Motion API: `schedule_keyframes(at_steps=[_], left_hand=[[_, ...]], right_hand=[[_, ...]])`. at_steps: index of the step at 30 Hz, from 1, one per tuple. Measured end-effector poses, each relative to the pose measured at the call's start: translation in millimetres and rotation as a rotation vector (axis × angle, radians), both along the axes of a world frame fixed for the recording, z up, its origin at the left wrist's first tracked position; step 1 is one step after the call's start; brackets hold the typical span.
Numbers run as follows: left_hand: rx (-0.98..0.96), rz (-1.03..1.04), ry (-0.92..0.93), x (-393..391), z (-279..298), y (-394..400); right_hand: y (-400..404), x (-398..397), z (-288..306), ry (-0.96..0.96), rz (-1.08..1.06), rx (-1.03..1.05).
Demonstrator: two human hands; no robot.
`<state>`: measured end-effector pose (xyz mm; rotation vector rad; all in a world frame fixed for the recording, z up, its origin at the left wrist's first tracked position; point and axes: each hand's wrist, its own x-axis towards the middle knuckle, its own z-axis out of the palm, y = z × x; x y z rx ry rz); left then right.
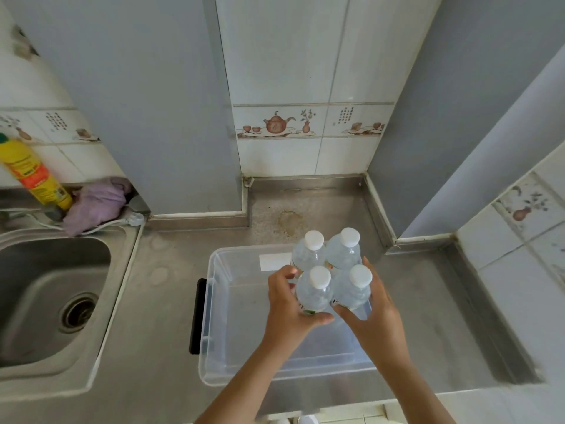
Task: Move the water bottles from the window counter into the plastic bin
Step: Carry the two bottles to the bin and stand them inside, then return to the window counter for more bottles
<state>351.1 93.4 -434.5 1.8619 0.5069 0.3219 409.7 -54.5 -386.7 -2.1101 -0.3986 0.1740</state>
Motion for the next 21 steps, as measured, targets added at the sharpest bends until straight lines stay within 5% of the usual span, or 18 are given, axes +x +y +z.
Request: schedule_keyframes(at_steps=[10,17,21], left_hand=[[0.161,-0.109,-0.078,-15.1,43.9,7.7],[0.622,-0.186,-0.223,-32.7,77.6,10.6],[0.579,-0.284,-0.191,-46.5,95.6,-3.5]], right_hand=[[-16.4,-11.5,10.0,-0.205,-0.052,-0.225],[-33.8,-43.9,41.8,-0.409,-0.220,-0.325],[-54.1,-70.1,51.7,-0.458,-0.306,-0.337]])
